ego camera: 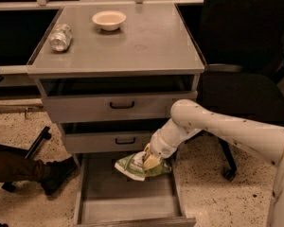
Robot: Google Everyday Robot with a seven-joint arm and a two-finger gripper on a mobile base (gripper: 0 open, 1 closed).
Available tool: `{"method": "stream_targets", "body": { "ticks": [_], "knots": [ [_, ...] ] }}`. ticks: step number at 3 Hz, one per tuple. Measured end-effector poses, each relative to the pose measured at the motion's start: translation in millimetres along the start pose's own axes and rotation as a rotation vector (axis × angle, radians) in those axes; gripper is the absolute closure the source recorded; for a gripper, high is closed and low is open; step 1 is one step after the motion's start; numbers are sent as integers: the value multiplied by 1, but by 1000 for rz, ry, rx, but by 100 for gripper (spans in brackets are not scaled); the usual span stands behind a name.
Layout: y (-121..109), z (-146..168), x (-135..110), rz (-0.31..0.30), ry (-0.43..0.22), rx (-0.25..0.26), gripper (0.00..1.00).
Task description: Place green jalapeno chip bag into bottom drawer
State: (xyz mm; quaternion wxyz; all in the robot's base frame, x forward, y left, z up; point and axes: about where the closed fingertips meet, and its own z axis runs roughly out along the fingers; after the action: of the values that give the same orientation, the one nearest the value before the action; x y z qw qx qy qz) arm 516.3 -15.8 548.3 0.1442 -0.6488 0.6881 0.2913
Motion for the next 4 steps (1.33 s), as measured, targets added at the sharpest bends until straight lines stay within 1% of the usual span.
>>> {"method": "stream_targets", "body": {
  "ticks": [1,2,3,4],
  "knots": [
    [9,24,-1,-43,-10,27,100],
    [9,24,-1,-43,-10,27,100],
    [-8,52,-11,-81,-73,67,100],
    [-67,99,-30,-88,-247,182,100]
  ]
}}
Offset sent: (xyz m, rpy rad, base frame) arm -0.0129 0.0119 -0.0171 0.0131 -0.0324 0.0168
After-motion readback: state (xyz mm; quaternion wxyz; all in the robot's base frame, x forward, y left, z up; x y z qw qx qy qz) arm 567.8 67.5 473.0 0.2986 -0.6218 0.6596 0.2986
